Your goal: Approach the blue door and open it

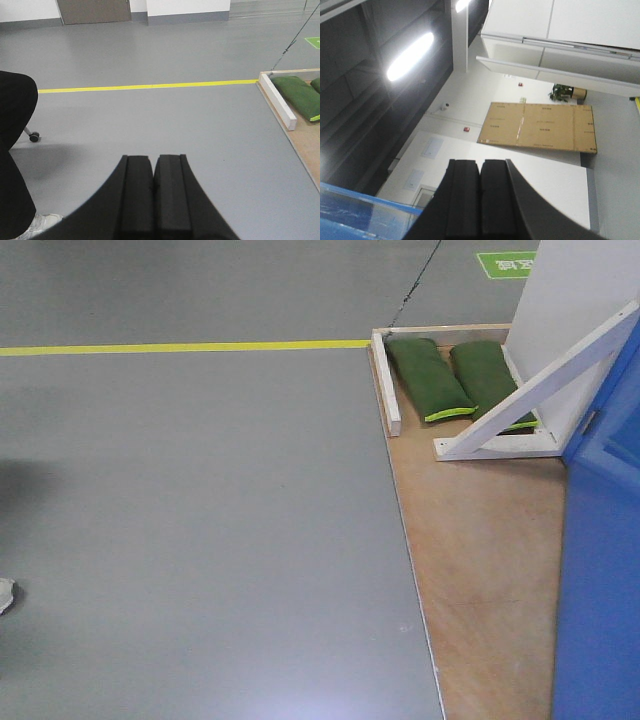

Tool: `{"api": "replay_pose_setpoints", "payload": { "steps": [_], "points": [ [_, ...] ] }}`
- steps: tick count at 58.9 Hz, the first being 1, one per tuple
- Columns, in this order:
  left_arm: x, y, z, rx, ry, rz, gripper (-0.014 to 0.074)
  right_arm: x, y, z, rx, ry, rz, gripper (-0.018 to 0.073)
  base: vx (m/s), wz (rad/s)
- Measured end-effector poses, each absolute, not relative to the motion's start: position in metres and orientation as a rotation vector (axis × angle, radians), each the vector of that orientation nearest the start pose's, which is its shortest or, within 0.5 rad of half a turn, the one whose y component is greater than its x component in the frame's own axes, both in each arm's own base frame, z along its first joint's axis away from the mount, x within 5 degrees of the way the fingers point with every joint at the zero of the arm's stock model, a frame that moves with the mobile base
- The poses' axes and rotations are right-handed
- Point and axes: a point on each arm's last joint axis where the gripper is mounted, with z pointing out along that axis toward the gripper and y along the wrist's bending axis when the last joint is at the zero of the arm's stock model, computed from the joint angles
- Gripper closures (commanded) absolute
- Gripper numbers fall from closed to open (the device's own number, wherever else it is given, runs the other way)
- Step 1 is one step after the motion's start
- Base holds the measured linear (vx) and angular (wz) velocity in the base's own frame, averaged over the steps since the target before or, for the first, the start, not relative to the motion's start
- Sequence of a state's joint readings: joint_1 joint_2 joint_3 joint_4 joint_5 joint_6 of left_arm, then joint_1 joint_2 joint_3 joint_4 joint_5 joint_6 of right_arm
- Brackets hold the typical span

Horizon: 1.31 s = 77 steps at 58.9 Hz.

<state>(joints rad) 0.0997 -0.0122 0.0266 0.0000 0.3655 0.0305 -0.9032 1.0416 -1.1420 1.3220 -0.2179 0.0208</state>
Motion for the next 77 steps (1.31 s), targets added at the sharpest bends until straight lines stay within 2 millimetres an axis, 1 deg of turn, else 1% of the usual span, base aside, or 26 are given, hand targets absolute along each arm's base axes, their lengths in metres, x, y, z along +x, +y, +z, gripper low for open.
{"api": "replay_pose_setpoints", "payload": {
  "steps": [24, 43, 56, 64, 71, 77],
  "points": [
    [0.052, 0.005, 0.172, -0.064, 1.863, 0.09, 0.0526, 0.125, -0.178, 0.477, 1.254, 0.501, 0.28, 0.0557, 0.0, 0.0],
    [0.052, 0.005, 0.172, -0.064, 1.863, 0.09, 0.0526, 0.132, -0.167, 0.478, 1.22, 0.637, 0.37, 0.0557, 0.0, 0.0],
    [0.052, 0.005, 0.172, -0.064, 1.863, 0.09, 0.0526, 0.143, -0.156, 0.475, 1.191, 0.794, 0.476, 0.0557, 0.0, -0.01],
    [0.052, 0.005, 0.172, -0.064, 1.863, 0.09, 0.0526, 0.152, -0.145, 0.47, 1.163, 0.947, 0.581, 0.0557, 0.0, 0.0],
    [0.052, 0.005, 0.172, -0.064, 1.863, 0.09, 0.0526, 0.162, -0.131, 0.464, 1.142, 1.089, 0.736, 0.0557, 0.0, 0.0],
    [0.052, 0.005, 0.172, -0.064, 1.863, 0.09, 0.0526, 0.168, -0.125, 0.456, 1.124, 1.201, 0.789, 0.0557, 0.0, 0.0]
  ]
}}
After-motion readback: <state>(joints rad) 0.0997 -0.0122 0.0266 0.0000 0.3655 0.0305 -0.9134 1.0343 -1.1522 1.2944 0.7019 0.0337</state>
